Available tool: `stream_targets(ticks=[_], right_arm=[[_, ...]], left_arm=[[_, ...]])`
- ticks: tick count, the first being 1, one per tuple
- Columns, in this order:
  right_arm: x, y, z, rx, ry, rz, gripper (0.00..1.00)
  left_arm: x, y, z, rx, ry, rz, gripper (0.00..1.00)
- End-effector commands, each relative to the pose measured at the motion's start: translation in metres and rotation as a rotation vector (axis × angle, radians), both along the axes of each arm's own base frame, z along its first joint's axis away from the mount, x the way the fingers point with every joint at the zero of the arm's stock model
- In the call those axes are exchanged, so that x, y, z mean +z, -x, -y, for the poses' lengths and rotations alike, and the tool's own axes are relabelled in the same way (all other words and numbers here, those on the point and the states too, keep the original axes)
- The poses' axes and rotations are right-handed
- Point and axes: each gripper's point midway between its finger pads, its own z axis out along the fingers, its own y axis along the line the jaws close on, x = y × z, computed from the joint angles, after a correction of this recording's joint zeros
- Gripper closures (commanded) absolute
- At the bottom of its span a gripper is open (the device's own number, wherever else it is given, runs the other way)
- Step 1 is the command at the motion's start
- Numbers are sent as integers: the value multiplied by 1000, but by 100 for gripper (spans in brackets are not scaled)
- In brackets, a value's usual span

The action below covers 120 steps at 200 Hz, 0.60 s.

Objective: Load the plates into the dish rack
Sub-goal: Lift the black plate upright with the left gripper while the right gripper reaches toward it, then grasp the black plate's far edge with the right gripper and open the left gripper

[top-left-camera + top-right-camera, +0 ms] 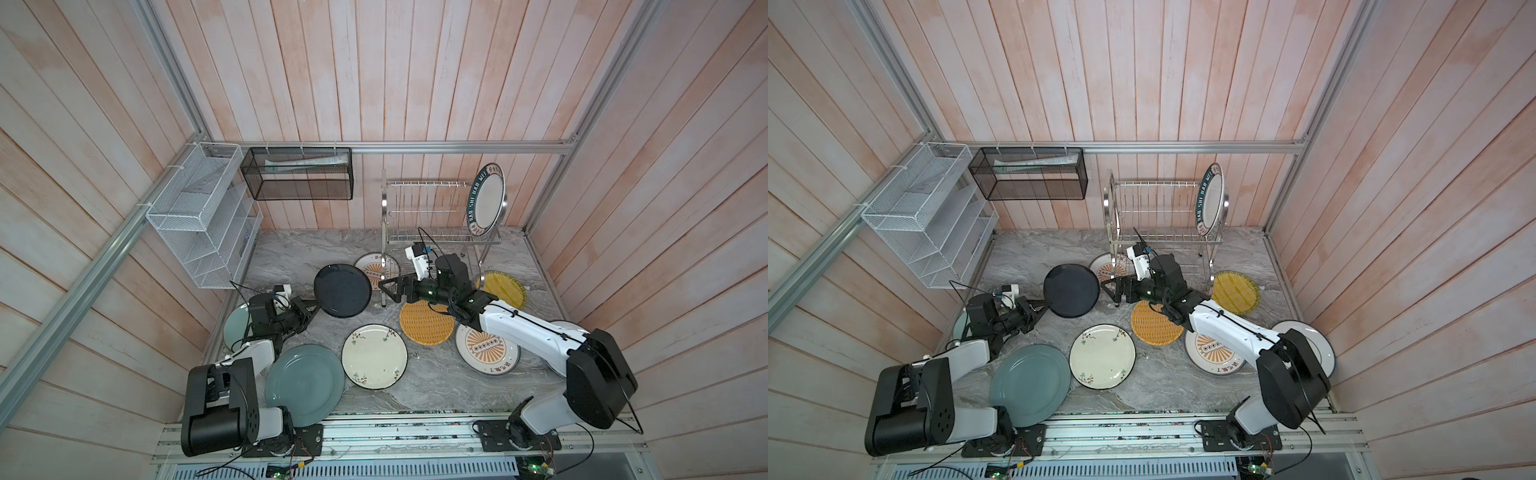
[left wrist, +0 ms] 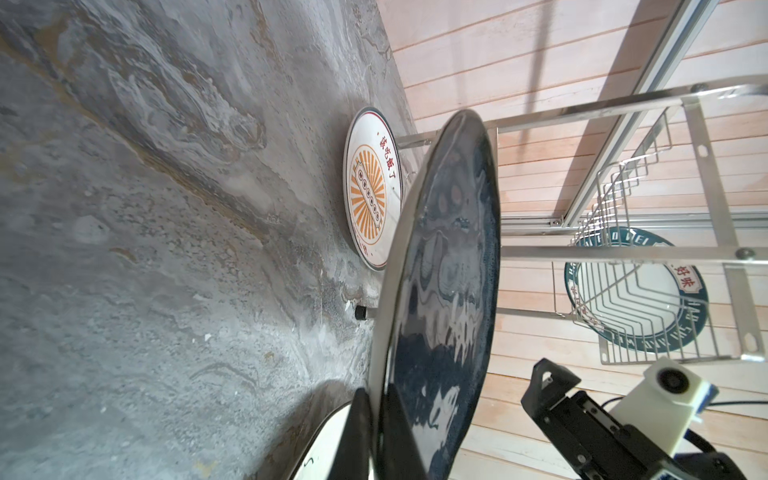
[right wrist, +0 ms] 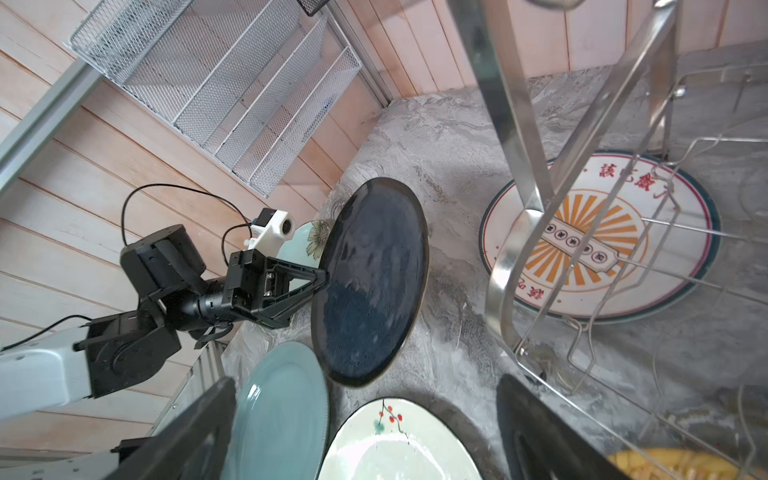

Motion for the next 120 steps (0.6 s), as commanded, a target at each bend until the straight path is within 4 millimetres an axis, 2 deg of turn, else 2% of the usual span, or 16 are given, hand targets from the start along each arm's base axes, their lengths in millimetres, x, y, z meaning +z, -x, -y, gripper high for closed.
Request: stream_targets(ticks=[1, 28, 68, 120], right_arm=[[-9, -1, -10, 51, 42, -18, 3], [-20, -8, -18, 65, 71, -47, 5], [-20, -6, -22, 82, 58, -64, 9], [-23, 6, -27, 126, 35, -93, 23]], left_arm=[[45, -3, 13, -82, 3, 164, 100], [55, 3, 21, -106, 7, 184, 100], [66, 11, 29, -127, 10, 207, 100], [78, 16, 48, -182, 14, 237, 100]])
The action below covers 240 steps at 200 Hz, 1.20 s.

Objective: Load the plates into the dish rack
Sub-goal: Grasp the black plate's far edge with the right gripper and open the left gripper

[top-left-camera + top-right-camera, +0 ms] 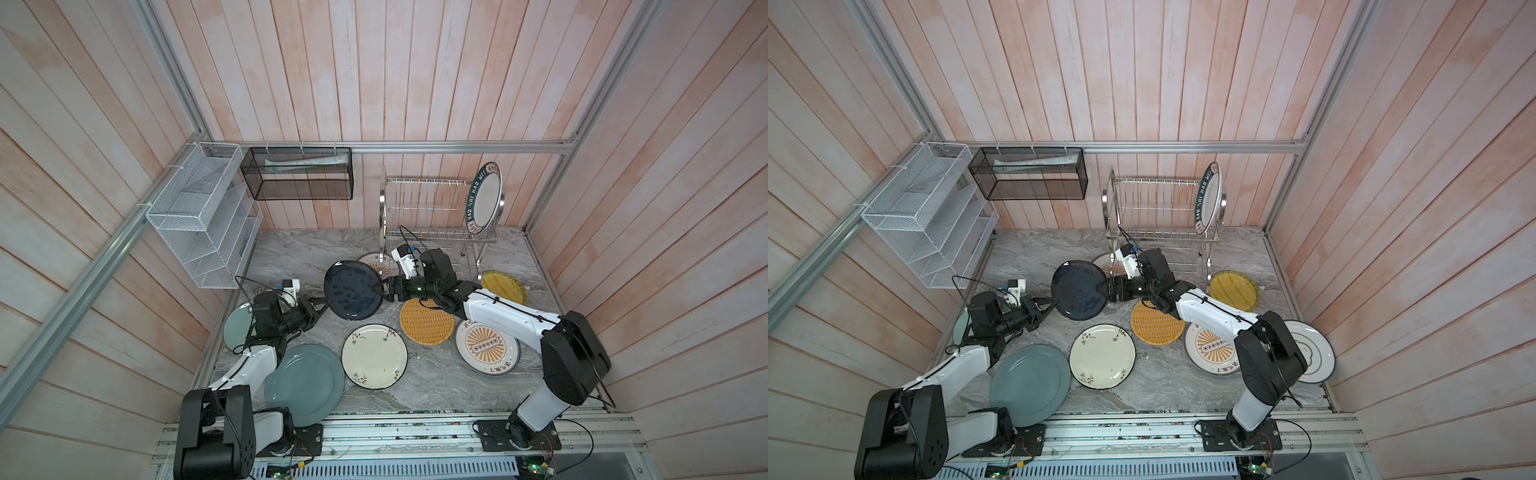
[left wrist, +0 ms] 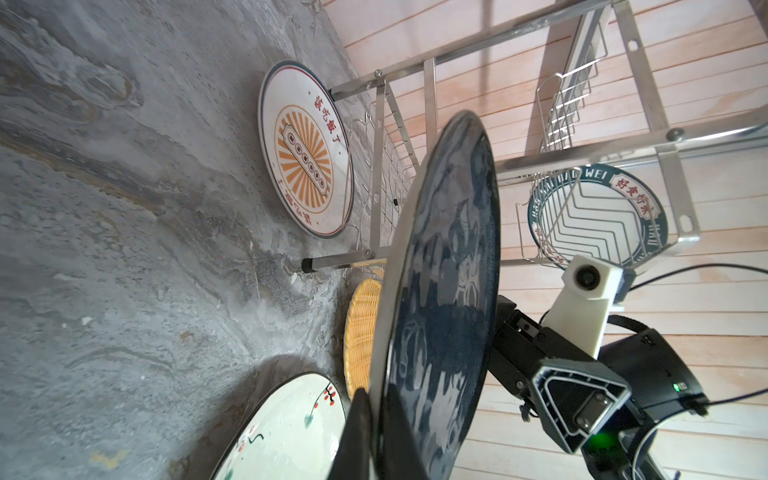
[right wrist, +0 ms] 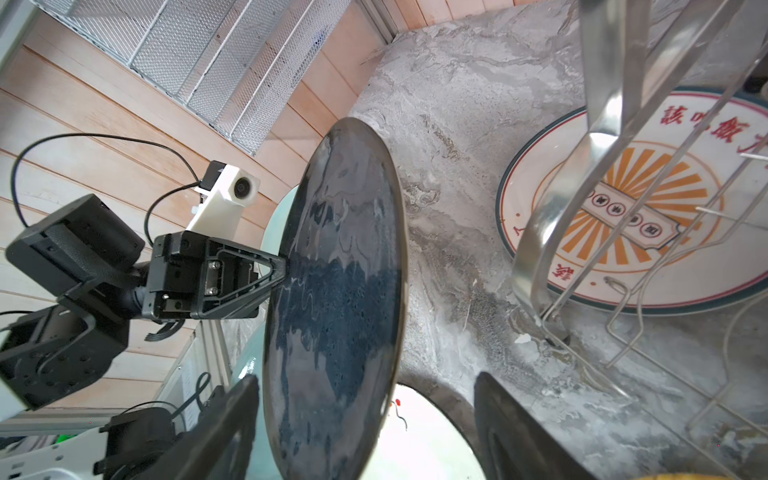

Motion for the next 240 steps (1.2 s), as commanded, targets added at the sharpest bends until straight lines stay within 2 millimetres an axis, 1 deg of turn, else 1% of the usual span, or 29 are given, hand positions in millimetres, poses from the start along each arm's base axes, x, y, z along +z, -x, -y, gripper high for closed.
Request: stream_targets(ticks=[1, 17, 33, 48, 74, 100, 131, 150, 180, 203, 209, 227, 240], right_arm=[[6, 8, -8, 39, -25, -6, 24], [7, 10, -7, 43, -34, -9, 28], [9, 11, -7, 50, -40, -6, 41], [10, 11, -7, 49, -41, -10, 49], [10, 12, -7, 46, -47, -22, 59], [13, 13, -5, 35, -58, -24, 63], [15, 13, -3, 17, -71, -33, 75], [14, 13, -3, 12, -71, -43, 78], [13, 14, -3, 12, -68, -55, 86], [15, 15, -3, 14, -75, -59, 96], [15, 15, -3, 12, -75, -61, 100], [20, 17, -1, 7, -80, -55, 100], [25, 17, 4, -14, -84, -43, 100]], left_arm=[[41, 0, 14, -76, 17, 138, 100], [44, 0, 20, -91, 17, 146, 100], [46, 1, 25, -107, 18, 156, 100], [48, 1, 28, -115, 18, 159, 100], [49, 1, 28, -119, 16, 164, 100], [48, 1, 28, -122, 3, 163, 100], [46, 2, 28, -125, -13, 172, 100], [47, 3, 28, -129, -31, 185, 100], [48, 4, 27, -129, -61, 201, 100], [48, 3, 26, -125, -74, 207, 100], [48, 3, 26, -124, -76, 209, 100], [48, 1, 25, -117, -83, 208, 100], [47, 0, 24, -105, -92, 209, 83]])
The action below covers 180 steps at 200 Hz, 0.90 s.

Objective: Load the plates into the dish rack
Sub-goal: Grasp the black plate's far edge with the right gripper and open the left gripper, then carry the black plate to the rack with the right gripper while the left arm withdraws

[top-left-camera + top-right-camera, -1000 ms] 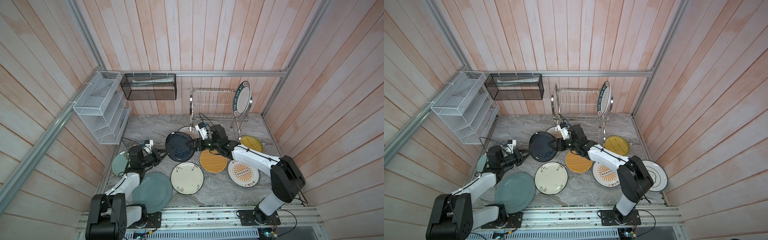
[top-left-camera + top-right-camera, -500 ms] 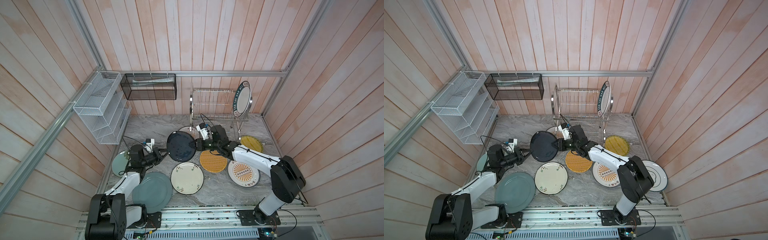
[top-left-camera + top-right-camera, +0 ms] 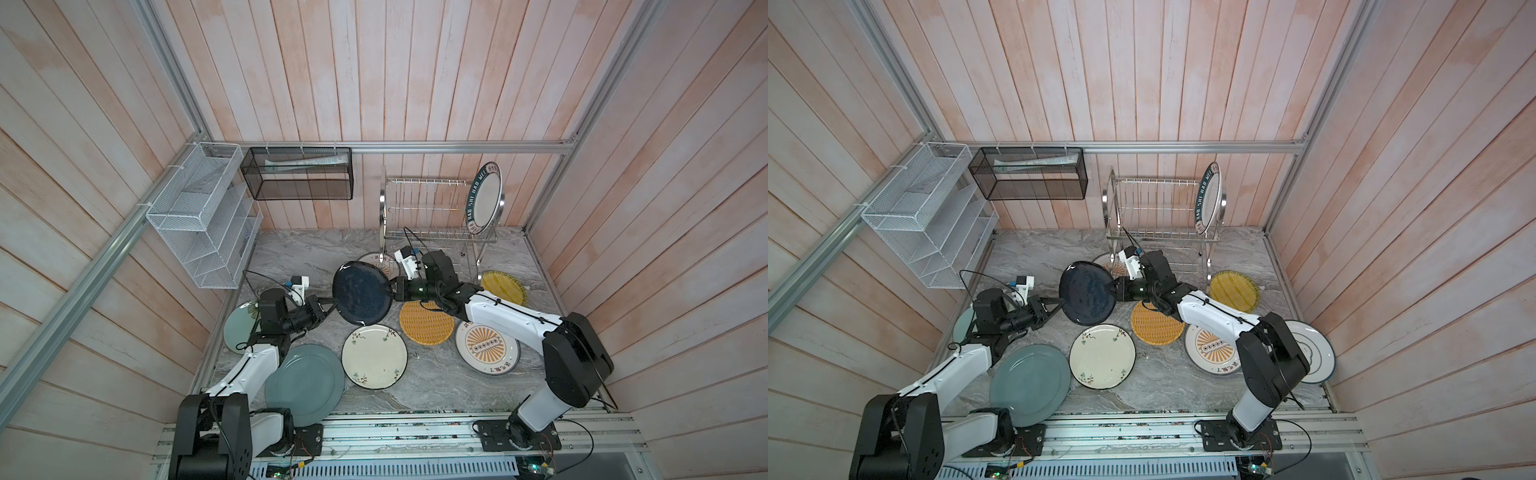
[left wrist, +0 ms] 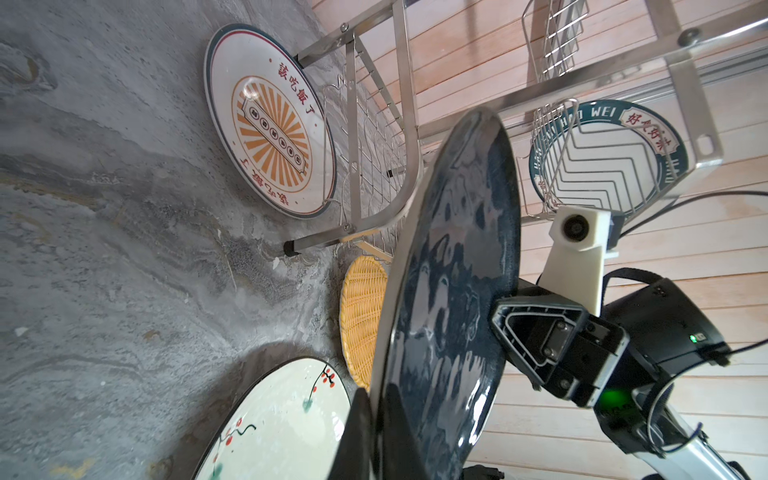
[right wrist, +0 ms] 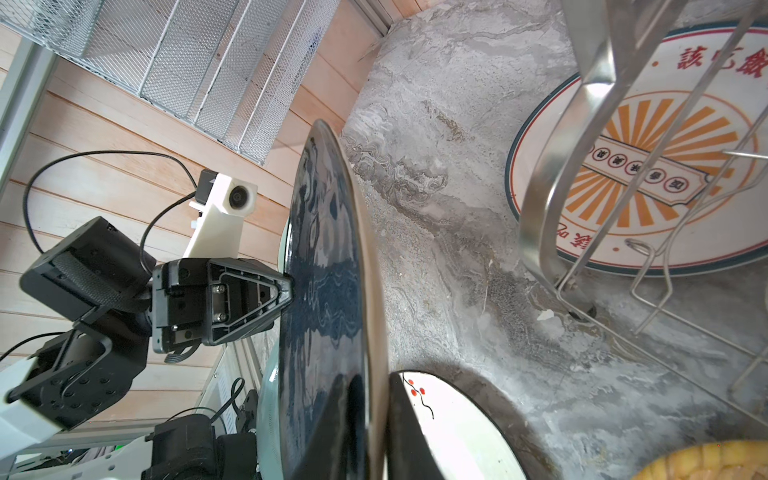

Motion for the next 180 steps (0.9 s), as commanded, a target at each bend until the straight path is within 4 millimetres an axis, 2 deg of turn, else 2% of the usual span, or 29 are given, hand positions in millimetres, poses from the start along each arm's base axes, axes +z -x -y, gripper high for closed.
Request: stream_targets(ticks=[1, 17, 38, 70, 84, 117, 158, 166, 180], right_arm=[[26, 11, 1, 19, -36, 69, 100], [39, 14, 9, -15, -50, 104, 100], [58, 17, 23, -62, -61, 144, 100], [84, 25, 41, -116, -74, 197, 100], [98, 28, 50, -141, -84, 226, 100], [133, 38, 72, -194, -106, 297, 100], [187, 55, 103, -255, -141, 403, 100], [198, 58, 110, -275, -145, 426, 100], [216, 62, 125, -319, -148, 468, 100]], left_arm=[[38, -8, 4, -19, -12, 141, 82], [40, -6, 3, -10, -16, 153, 59], [46, -2, 1, 6, -29, 181, 36], [54, 2, -2, 30, -47, 228, 16], [54, 2, -3, 36, -52, 238, 12], [44, -2, 4, 27, -76, 220, 11], [22, -20, 47, -12, -184, 215, 6], [16, -26, 55, -18, -210, 202, 1], [4, -42, 63, -1, -272, 179, 0]])
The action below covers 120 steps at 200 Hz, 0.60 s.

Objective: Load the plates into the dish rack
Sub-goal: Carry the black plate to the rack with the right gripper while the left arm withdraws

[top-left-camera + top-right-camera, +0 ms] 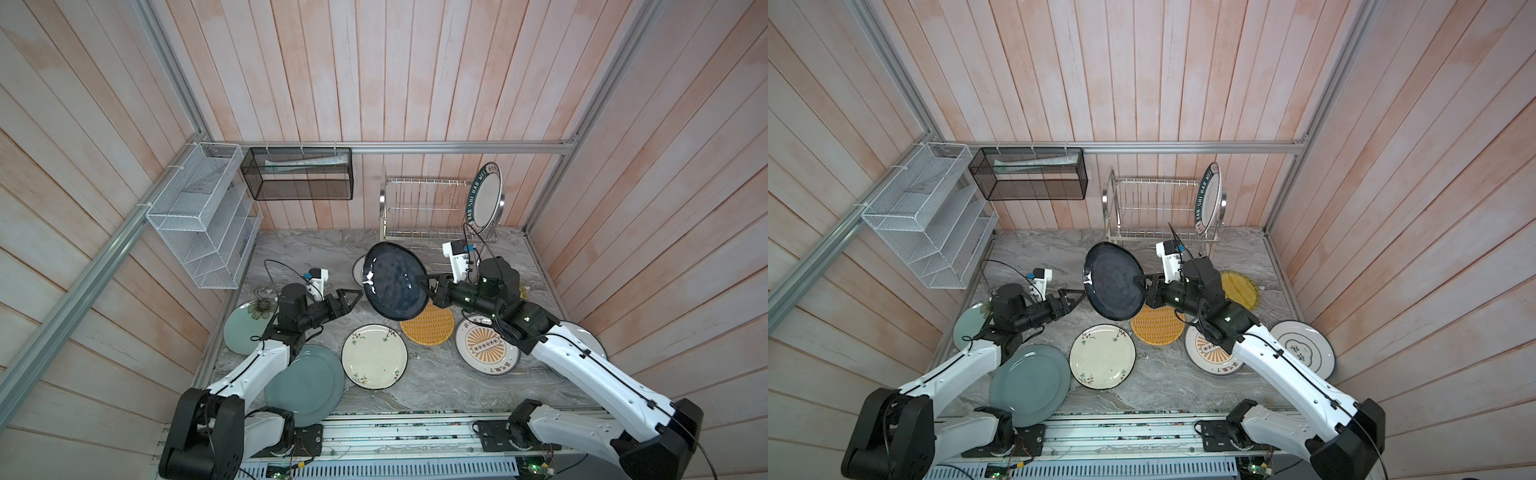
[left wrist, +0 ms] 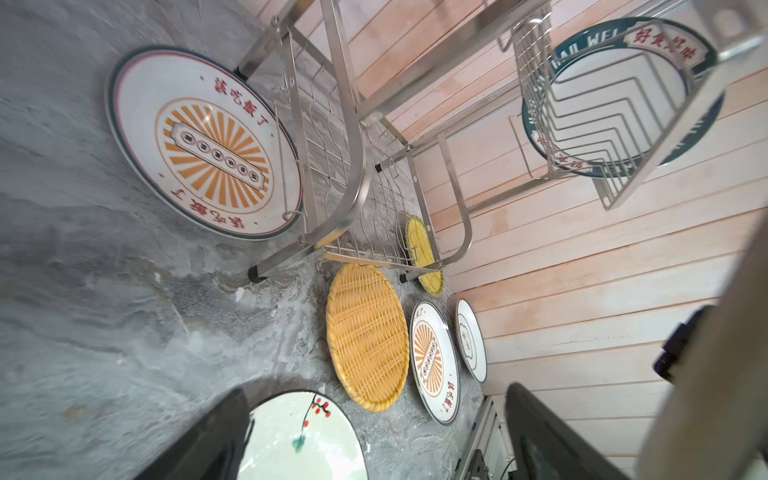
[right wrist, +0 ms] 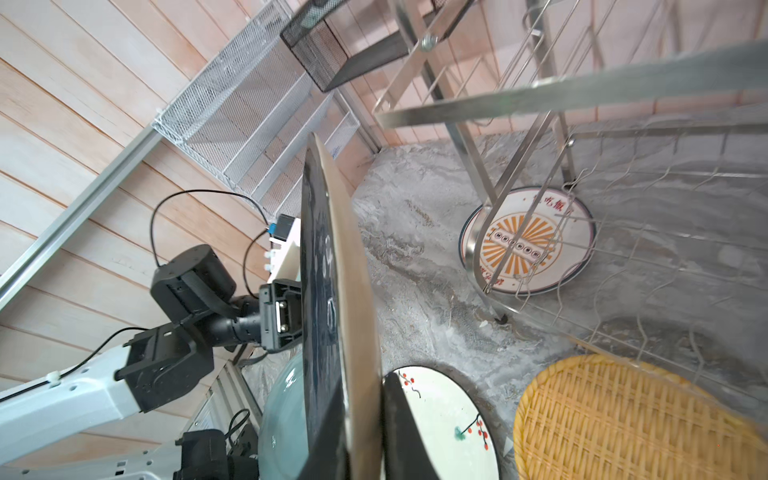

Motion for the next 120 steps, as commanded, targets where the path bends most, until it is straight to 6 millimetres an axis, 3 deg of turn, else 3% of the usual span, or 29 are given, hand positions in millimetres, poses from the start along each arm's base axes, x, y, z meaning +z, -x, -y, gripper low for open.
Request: stream_targets(ticks=[1, 29, 55, 86, 120], right_arm=[[86, 8, 27, -83, -104, 204, 100], [115, 13, 52, -172, -90, 271, 100], [143, 16, 69, -233, -87, 330, 100], [175, 21, 85, -287, -89, 391, 100], [196, 14, 99, -369, -49, 424, 100]], left_arm=[[-5, -31, 6, 71, -112, 45, 0], [-25, -64, 7, 135, -148, 9, 0], [-26, -86, 30, 36, -114, 85, 0], [-30, -96, 53, -113, -116, 182, 0], [-29, -95, 67, -186, -101, 233, 0]])
